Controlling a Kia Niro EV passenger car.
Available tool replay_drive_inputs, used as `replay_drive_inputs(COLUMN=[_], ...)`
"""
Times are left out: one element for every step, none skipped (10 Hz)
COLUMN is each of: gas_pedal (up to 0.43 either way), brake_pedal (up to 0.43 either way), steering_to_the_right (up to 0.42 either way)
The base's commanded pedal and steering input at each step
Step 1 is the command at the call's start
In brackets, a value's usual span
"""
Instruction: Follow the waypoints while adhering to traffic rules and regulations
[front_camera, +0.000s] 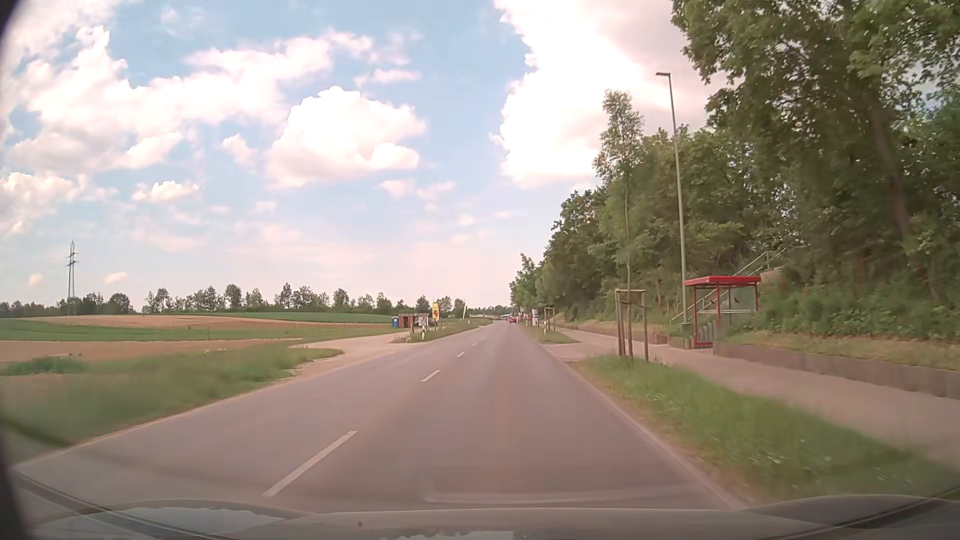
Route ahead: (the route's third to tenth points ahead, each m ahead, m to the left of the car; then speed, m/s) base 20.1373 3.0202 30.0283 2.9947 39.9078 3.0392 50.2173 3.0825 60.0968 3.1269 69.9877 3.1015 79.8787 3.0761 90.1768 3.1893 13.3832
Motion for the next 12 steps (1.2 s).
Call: replay_drive_inputs(gas_pedal=[0.067,0.067,0.067,0.067,0.067,0.067,0.067,0.067,0.067,0.067,0.067,0.067], brake_pedal=[0.018,0.018,0.018,0.018,0.018,0.018,0.018,0.018,0.018,0.018,0.018,0.018], steering_to_the_right=[0.000,-0.002,-0.006,-0.007,-0.007,-0.006,-0.005,-0.001,-0.001,-0.001,-0.001,-0.001])
